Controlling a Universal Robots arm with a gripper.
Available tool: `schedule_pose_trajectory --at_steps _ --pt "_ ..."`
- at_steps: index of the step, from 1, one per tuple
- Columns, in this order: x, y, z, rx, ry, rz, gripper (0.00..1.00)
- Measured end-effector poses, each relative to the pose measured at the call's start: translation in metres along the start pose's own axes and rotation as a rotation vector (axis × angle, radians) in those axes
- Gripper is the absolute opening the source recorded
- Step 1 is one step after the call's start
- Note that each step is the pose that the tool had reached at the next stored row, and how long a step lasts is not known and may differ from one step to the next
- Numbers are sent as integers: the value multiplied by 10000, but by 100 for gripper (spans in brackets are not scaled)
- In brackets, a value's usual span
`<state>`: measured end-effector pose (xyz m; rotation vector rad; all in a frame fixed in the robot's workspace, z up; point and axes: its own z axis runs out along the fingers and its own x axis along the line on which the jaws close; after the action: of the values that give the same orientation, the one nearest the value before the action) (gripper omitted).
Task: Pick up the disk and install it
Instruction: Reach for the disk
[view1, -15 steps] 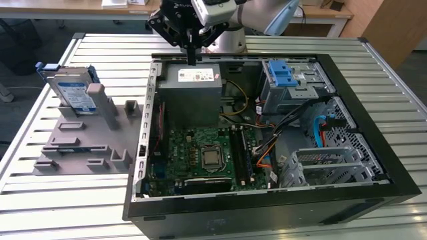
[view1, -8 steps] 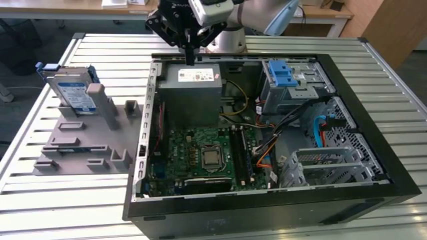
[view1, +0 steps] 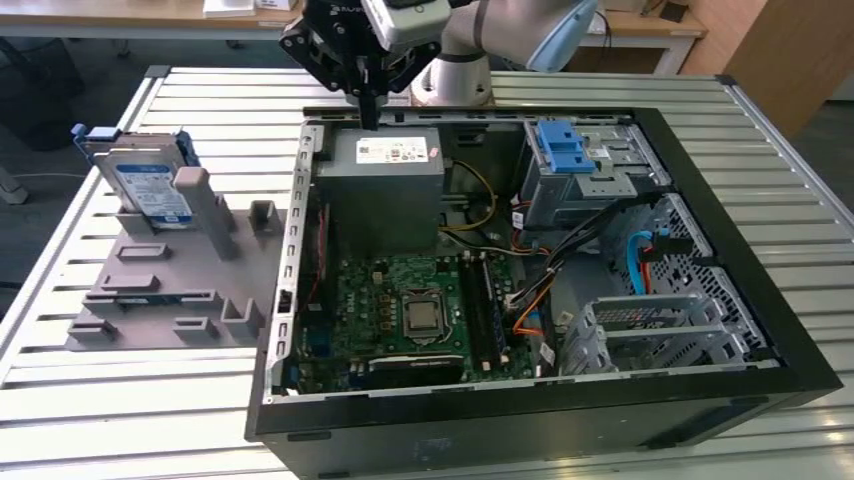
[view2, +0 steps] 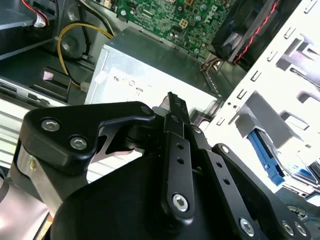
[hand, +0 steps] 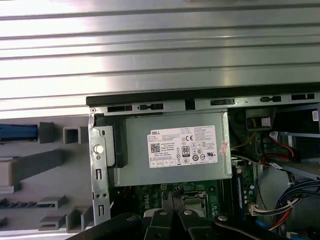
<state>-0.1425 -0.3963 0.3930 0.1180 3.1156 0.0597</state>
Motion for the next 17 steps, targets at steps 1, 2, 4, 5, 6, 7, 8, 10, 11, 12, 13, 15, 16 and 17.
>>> schedule_pose_trajectory --at_steps 1,2,4,5,6,7,8,10,11,12,13,15,16,17 --pt "17 5 0 2 12 0 11" --pt "36 10 -1 4 21 2 11" --pt "73 17 2 4 32 3 11" --pt "91 20 2 4 37 3 11" --pt "104 23 2 5 41 2 11" --pt "117 26 3 4 42 2 11" --pt "129 27 4 4 45 2 11" --pt "157 31 5 4 49 1 11" --pt "171 33 6 5 51 2 11" --pt "186 35 6 5 53 3 11" --pt "199 37 7 5 54 4 11" --pt "222 40 8 6 60 3 11" --pt "232 42 9 7 64 3 11" --pt "244 44 9 7 68 3 11"
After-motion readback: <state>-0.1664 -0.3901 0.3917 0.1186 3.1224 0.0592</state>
